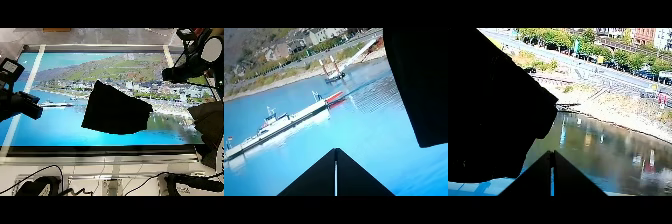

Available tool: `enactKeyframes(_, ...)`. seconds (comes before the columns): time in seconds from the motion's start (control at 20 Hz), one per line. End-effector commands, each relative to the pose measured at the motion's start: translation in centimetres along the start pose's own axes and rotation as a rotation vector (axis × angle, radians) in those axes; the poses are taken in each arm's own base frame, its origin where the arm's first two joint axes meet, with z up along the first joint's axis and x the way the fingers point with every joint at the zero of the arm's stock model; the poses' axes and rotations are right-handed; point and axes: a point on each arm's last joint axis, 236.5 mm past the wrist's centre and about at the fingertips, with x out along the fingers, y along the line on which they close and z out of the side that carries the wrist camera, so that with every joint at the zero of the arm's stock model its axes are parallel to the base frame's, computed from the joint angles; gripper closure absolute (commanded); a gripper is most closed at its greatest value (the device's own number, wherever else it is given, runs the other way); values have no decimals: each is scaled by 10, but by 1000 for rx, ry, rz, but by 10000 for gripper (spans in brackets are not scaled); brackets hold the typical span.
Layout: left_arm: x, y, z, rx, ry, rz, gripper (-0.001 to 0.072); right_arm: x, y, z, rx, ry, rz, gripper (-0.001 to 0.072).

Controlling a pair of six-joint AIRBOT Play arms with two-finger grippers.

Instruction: Fold the clothes and pants, and hang the long-sleeved shirts on hangers.

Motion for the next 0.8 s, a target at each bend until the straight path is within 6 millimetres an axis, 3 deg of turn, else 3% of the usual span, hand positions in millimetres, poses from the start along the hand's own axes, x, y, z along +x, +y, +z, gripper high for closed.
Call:
enactKeyframes(0.0, 0, 0, 0, 0, -1, 1, 689, 0, 0, 0, -1, 1, 0, 675)
enactKeyframes(0.65, 0, 0, 0, 0, -1, 1, 689, 0, 0, 0, 0, 0, 1, 675)
enactKeyframes(0.75, 0, 1, 0, -1, -1, 2, 689, 0, 1, 8, -2, -32, 2, 675)
